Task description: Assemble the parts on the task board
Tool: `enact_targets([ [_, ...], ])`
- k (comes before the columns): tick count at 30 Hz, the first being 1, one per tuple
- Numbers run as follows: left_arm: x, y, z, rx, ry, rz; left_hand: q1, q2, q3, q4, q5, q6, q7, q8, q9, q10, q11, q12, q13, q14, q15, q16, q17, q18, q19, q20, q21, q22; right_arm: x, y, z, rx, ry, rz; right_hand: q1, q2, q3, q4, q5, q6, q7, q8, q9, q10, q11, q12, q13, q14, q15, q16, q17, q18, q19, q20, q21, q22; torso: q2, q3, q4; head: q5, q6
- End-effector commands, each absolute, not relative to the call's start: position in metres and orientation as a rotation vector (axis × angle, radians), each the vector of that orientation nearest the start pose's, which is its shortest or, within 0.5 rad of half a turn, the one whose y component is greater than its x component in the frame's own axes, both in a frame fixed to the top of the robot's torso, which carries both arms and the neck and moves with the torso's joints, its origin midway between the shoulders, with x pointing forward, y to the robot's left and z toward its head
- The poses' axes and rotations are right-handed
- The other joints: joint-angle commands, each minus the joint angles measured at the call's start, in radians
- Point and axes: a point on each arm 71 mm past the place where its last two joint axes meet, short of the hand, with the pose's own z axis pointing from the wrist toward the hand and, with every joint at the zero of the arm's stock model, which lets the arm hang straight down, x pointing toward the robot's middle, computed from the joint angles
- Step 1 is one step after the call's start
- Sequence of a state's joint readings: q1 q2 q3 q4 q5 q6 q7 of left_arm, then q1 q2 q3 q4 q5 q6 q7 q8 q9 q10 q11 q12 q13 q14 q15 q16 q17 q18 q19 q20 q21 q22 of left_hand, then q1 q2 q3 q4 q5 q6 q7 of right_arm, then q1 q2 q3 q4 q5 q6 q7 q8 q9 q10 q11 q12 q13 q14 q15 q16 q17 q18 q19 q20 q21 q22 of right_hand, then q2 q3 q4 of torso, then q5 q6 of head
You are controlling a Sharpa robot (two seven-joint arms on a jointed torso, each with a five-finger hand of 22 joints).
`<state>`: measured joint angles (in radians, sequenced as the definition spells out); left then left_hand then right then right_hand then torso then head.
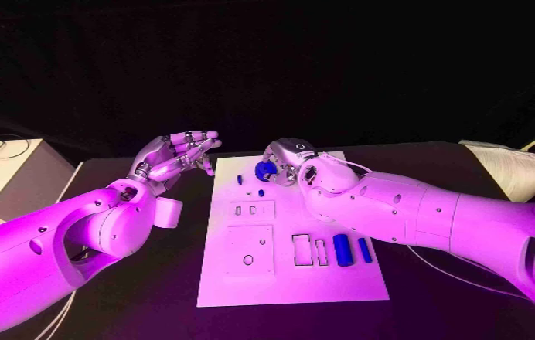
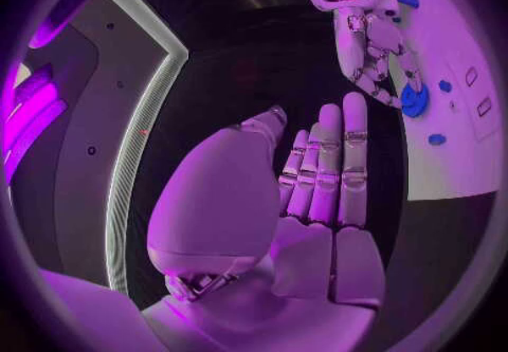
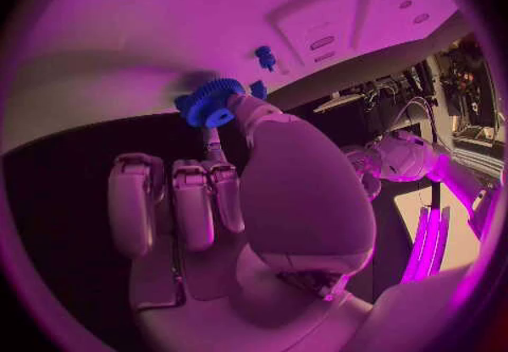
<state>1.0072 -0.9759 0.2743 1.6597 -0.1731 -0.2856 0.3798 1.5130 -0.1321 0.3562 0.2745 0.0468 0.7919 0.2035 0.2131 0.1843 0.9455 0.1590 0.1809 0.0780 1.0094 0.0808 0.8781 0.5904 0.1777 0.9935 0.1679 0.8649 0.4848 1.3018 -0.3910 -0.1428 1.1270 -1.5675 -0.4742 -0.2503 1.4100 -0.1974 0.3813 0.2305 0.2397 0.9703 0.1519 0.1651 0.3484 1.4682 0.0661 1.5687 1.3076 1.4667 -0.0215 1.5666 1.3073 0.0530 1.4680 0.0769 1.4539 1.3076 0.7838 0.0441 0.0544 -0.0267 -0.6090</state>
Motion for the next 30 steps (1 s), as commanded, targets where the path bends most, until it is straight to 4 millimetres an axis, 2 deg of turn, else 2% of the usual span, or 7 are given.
enact_targets([
  [1, 0.468, 0.239, -0.135, -0.990, 1.278, -1.649, -0.006, -0.006, 0.005, 0.002, 0.003, 0.009, 0.013, 0.007, 0.002, 0.003, -0.003, 0.007, 0.000, -0.005, -0.002, 0.005, -0.001, 0.006, -0.004, 0.000, 0.004, 0.001, 0.550, -0.079, -0.172, -0.251, 1.485, 0.477, -0.007, 0.001, 0.007, 0.001, 0.001, 0.008, -0.010, -0.004, -0.001, 0.103, -0.005, 0.002, 0.263, 0.104, -0.008, 0.004, 0.263, -0.020, 0.055, -0.006, 0.002, 0.138, -0.001, 0.0012, -0.0016, 0.001, 0.001],
  [3, 0.468, 0.239, -0.135, -0.990, 1.278, -1.649, -0.006, -0.006, 0.005, 0.002, 0.003, 0.009, 0.013, 0.007, 0.002, 0.003, -0.003, 0.007, 0.000, -0.005, -0.002, 0.005, -0.001, 0.006, -0.004, 0.000, 0.004, 0.001, 0.550, -0.077, -0.172, -0.254, 1.487, 0.480, -0.008, -0.001, 0.007, 0.001, 0.001, 0.007, -0.009, -0.004, -0.001, 0.103, -0.004, 0.002, 0.263, 0.104, -0.008, 0.004, 0.263, -0.020, 0.055, -0.006, 0.003, 0.139, 0.000, 0.0005, -0.0010, 0.001, 0.002],
  [12, 0.468, 0.238, -0.134, -0.989, 1.278, -1.651, -0.006, -0.006, 0.005, 0.002, 0.003, 0.009, 0.013, 0.007, 0.002, 0.003, -0.003, 0.007, 0.000, -0.005, -0.002, 0.005, -0.001, 0.006, -0.004, 0.000, 0.004, 0.001, 0.550, -0.071, -0.175, -0.259, 1.493, 0.483, -0.014, -0.006, 0.009, 0.000, 0.000, 0.003, -0.008, -0.007, -0.003, 0.103, -0.003, 0.002, 0.263, 0.104, -0.007, 0.004, 0.263, -0.020, 0.055, -0.005, 0.003, 0.139, 0.000, 0.0017, -0.0017, 0.002, 0.004],
  [18, 0.468, 0.239, -0.134, -0.989, 1.279, -1.650, -0.006, -0.006, 0.005, 0.002, 0.003, 0.009, 0.013, 0.007, 0.002, 0.003, -0.003, 0.007, 0.000, -0.005, -0.002, 0.005, -0.001, 0.006, -0.004, 0.000, 0.004, 0.001, 0.549, -0.068, -0.180, -0.260, 1.502, 0.489, -0.022, -0.012, 0.010, 0.000, -0.002, -0.003, -0.006, -0.012, -0.005, 0.103, -0.001, 0.002, 0.263, 0.104, -0.005, 0.004, 0.263, -0.020, 0.055, -0.004, 0.001, 0.138, 0.000, 0.0029, 0.0005, 0.007, -0.001],
  [21, 0.467, 0.239, -0.134, -0.989, 1.279, -1.649, -0.006, -0.006, 0.005, 0.002, 0.003, 0.009, 0.013, 0.007, 0.002, 0.003, -0.003, 0.007, 0.000, -0.005, -0.002, 0.005, -0.001, 0.006, -0.004, 0.000, 0.004, 0.001, 0.549, -0.068, -0.182, -0.257, 1.503, 0.488, -0.028, -0.015, 0.011, -0.001, -0.004, -0.011, -0.003, -0.017, -0.007, 0.103, 0.001, 0.002, 0.263, 0.104, -0.003, 0.004, 0.263, -0.020, 0.054, -0.002, 0.000, 0.137, 0.000, 0.0027, -0.0021, 0.011, -0.002],
  [25, 0.467, 0.240, -0.134, -0.989, 1.278, -1.648, -0.006, -0.006, 0.005, 0.002, 0.003, 0.009, 0.013, 0.007, 0.002, 0.003, -0.003, 0.007, 0.000, -0.005, -0.002, 0.005, -0.001, 0.006, -0.004, 0.000, 0.004, 0.001, 0.551, -0.070, -0.183, -0.251, 1.505, 0.481, -0.043, -0.025, 0.010, -0.002, -0.020, -0.044, 0.007, -0.038, -0.016, 0.103, 0.009, 0.002, 0.263, 0.104, 0.009, 0.004, 0.263, -0.019, 0.052, 0.006, -0.003, 0.135, -0.001, 0.0017, -0.0043, 0.012, -0.003],
  [30, 0.467, 0.240, -0.134, -0.989, 1.278, -1.647, -0.006, -0.006, 0.005, 0.002, 0.003, 0.009, 0.013, 0.007, 0.002, 0.003, -0.003, 0.007, 0.000, -0.005, -0.002, 0.005, -0.001, 0.006, -0.004, 0.000, 0.004, 0.001, 0.552, -0.072, -0.184, -0.247, 1.516, 0.479, -0.072, -0.033, -0.027, 0.008, -0.073, -0.092, 0.018, -0.073, -0.028, 0.098, 0.019, -0.002, 0.259, 0.104, 0.026, 0.004, 0.263, -0.019, 0.051, 0.023, -0.006, 0.133, -0.002, 0.0025, -0.0053, 0.013, -0.002],
])
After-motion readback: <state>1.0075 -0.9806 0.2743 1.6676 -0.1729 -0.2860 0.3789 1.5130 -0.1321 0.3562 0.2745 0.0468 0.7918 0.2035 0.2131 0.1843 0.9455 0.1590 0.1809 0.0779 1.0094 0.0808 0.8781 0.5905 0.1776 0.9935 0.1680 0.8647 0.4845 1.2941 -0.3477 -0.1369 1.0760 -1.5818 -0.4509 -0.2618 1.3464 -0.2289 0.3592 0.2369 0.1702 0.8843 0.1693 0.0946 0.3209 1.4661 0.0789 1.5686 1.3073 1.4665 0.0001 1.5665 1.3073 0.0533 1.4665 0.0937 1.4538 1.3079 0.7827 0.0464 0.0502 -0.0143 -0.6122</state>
